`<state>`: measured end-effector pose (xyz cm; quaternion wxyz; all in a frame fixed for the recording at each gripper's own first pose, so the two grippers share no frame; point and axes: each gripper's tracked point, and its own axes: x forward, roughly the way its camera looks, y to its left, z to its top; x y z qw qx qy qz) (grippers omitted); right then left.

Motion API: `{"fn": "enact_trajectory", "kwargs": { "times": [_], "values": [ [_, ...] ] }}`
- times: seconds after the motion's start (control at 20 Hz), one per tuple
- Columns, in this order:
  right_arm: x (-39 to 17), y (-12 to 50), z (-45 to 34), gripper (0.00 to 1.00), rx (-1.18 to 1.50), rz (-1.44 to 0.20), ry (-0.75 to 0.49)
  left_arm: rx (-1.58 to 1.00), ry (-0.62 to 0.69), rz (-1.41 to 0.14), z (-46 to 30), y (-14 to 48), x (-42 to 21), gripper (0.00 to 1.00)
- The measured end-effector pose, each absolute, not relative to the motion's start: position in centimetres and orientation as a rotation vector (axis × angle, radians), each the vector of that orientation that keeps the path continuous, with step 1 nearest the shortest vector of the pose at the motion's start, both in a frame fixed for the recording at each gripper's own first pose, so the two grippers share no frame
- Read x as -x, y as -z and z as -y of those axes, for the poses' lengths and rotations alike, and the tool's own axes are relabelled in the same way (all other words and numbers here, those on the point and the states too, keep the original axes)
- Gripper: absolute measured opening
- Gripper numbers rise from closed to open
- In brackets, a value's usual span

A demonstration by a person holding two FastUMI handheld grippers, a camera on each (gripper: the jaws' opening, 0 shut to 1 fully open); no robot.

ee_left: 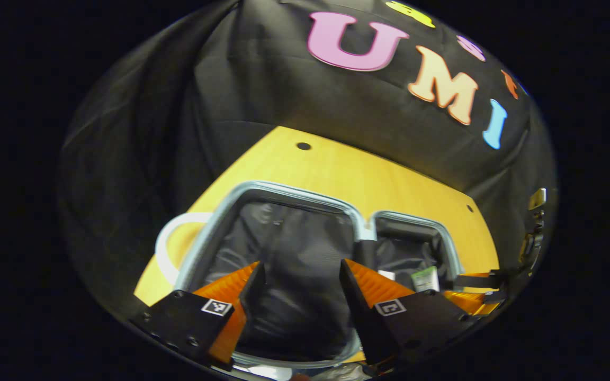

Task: First open the suitcase, pack the skin care products into it, and then close the suitcase.

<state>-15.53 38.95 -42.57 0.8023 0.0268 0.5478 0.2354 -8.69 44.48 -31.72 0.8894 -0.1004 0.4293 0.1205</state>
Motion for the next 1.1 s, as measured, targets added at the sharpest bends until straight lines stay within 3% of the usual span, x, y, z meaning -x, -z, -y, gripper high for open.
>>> {"fn": "enact_trajectory", "kwargs": {
  "times": [0.05,0.1,0.35,0.65,0.9,0.95,1.1],
  "values": [
    [14.9,41.9,-39.2,0.98,-0.084,-1.151,-0.501,0.193,-0.303,-0.873,-46.7,31.1,9.0,0.87],
    [14.3,41.3,-39.2,0.98,-0.107,-1.129,-0.492,0.191,-0.34,-0.861,-48.5,31.0,9.1,0.96],
    [12.1,39.6,-37.2,0.98,-0.134,-1.053,-0.424,0.175,-0.489,-0.836,-55.7,30.0,10.7,0.95],
    [11.3,38.5,-34.3,0.98,-0.116,-1.008,-0.339,0.181,-0.534,-0.912,-60.6,32.6,11.8,0.94],
    [11.6,38.0,-31.7,0.98,-0.085,-0.977,-0.281,0.254,-0.494,-1.028,-61.3,36.2,12.6,0.72],
    [11.5,38.0,-31.1,0.98,-0.077,-0.974,-0.27,0.255,-0.498,-1.055,-61.7,36.7,12.9,0.72],
    [11.2,37.8,-29.7,0.98,-0.066,-0.962,-0.243,0.298,-0.487,-1.091,-60.5,38.0,12.8,0.35]
  ]
}}
